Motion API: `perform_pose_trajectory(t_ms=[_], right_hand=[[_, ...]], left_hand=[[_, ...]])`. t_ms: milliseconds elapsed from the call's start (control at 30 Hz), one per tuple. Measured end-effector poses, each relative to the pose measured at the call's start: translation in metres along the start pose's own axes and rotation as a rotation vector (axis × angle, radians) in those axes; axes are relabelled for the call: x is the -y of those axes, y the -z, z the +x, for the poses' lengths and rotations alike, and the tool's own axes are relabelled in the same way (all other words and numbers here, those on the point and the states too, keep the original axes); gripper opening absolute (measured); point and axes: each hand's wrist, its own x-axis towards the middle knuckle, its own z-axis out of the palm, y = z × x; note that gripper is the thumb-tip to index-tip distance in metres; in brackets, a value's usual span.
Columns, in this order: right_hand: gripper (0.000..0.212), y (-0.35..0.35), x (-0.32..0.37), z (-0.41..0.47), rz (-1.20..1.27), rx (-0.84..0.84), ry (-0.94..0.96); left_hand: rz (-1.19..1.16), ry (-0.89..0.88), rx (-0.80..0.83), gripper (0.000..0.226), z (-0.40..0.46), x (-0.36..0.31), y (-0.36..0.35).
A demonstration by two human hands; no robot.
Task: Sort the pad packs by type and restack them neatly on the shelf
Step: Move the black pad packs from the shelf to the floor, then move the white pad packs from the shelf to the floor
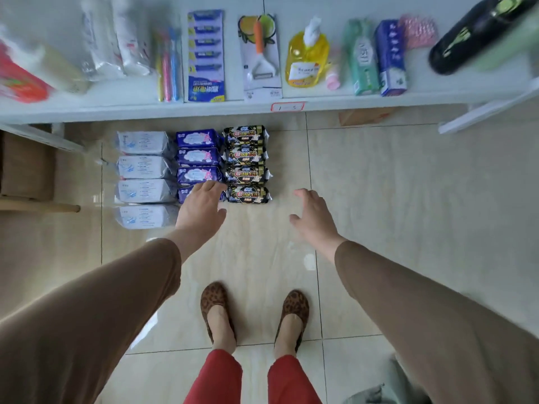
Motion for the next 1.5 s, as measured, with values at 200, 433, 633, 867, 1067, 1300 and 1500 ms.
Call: perform_pose_trajectory(t_ms=[200, 433, 633, 867, 1067, 1300, 1500], right_hand=[[0.052, 0.147, 0.075, -0.098, -0.016, -0.056, 0.100], [0.052, 0.315, 0.150, -0.176, 0.035, -0.166, 0.256], [0.049, 0.427, 0.188, -0.181, 0.065, -0.296, 0.336], [0.051, 0.513, 0.224, -0.138, 0.087, -0.340, 0.362], [0.052, 0.573, 0.234, -0.088, 0.100, -0.393, 0.307], [0.044, 0.645, 0.242, -0.006, 0.070, -0.408, 0.255], [0.050, 0.695, 0.250, 0.082, -0.157, -0.424, 0.299]], left_hand=[[-0.160, 0.059, -0.065, 0.053, -0.075, -0.099, 0.134], [-0.208, -0.040, -0.191, 0.050, -0.119, -0.206, 0.283], [-0.191, -0.210, -0.349, 0.046, -0.111, -0.262, 0.383], [-0.237, -0.288, -0.432, 0.044, -0.054, -0.290, 0.466], [-0.224, -0.302, -0.421, 0.047, 0.006, -0.318, 0.514], [-0.237, -0.248, -0.415, 0.050, 0.080, -0.342, 0.558], [-0.352, -0.066, -0.431, 0.055, 0.170, -0.356, 0.588]])
